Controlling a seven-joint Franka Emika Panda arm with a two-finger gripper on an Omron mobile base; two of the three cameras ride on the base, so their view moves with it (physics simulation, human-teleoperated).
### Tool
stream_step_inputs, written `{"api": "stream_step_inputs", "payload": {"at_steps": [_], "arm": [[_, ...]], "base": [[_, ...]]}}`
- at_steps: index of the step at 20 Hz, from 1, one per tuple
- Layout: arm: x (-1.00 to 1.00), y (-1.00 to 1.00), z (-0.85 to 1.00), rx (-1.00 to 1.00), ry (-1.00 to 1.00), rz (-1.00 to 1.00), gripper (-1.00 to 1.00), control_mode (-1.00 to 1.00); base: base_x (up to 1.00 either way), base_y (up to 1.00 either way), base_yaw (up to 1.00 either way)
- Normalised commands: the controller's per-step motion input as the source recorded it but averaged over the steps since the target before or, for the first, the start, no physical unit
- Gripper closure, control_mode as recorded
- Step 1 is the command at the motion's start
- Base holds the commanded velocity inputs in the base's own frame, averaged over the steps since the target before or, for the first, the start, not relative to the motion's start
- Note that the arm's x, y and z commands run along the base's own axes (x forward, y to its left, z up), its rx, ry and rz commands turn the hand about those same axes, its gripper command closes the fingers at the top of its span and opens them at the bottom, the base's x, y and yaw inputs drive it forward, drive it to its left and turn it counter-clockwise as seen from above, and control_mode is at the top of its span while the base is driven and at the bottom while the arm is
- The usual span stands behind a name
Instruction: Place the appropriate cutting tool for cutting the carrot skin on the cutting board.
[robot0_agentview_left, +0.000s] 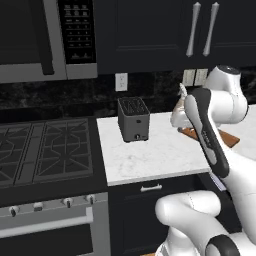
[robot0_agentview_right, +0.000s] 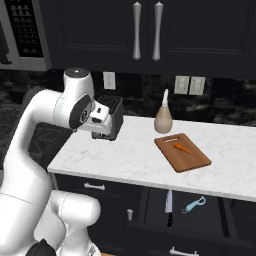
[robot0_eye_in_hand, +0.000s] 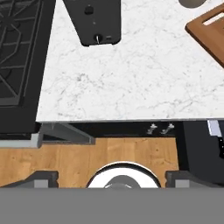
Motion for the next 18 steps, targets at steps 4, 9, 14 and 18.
{"api": "stream_step_inputs", "payload": {"at_steps": [4, 9, 14, 18], "arm": [[-0.45, -1.0, -0.38, 0.22, 0.04, -0.07, -1.0, -1.0], [-0.34, -1.0, -0.39, 0.18, 0.1, -0.03, -1.0, -1.0], [-0.32, -1.0, -0.39, 0.13, 0.17, -0.06, -1.0, -1.0], [-0.24, -1.0, -0.35, 0.08, 0.26, -0.12, -1.0, -1.0]], "base": [[0.0, 0.0, 0.0], [0.0, 0.0, 0.0], [0.0, 0.0, 0.0], [0.0, 0.0, 0.0]]}}
